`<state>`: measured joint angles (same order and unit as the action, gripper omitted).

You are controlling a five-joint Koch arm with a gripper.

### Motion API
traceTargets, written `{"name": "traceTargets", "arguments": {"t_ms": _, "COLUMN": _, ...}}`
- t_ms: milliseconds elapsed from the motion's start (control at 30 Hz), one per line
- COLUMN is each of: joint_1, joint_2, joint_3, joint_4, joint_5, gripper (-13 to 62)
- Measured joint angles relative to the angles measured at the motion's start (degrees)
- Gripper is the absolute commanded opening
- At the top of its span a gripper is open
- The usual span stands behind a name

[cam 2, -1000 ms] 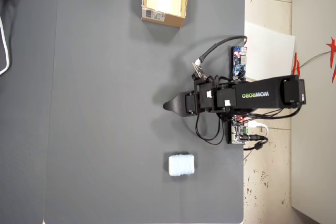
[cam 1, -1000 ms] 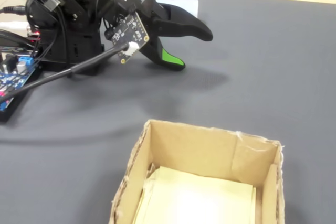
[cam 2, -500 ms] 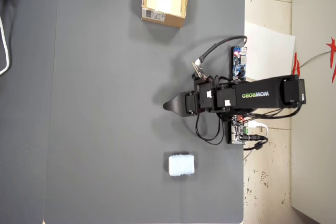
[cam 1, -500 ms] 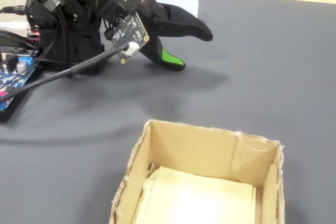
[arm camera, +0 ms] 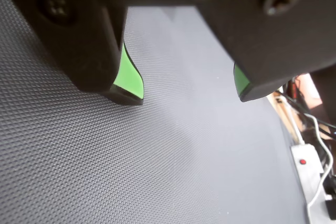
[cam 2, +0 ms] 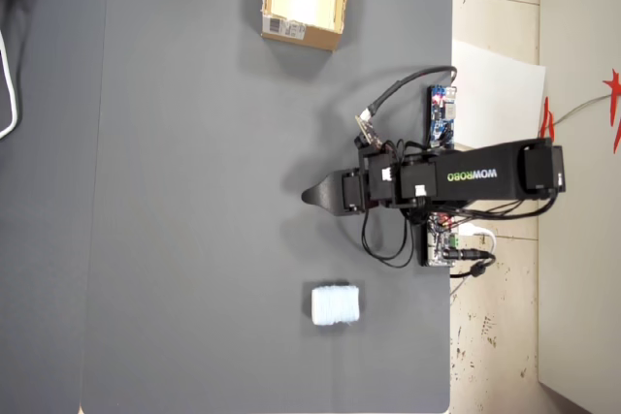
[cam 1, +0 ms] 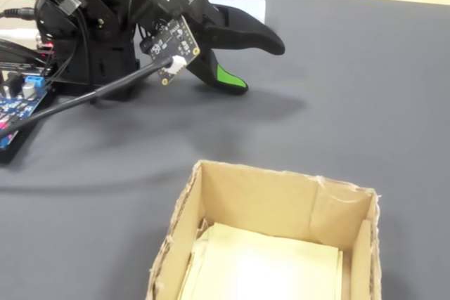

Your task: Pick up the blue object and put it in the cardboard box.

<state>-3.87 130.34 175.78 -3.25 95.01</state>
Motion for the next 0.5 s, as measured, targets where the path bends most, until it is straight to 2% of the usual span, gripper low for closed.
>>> {"name": "traceTargets", "arguments": {"t_ms": 500, "joint_1": -1.6, "joint_2": 0.4, "joint_3": -1.8, "joint_4": 4.3, "joint_5": 4.6, "gripper": 33.7}}
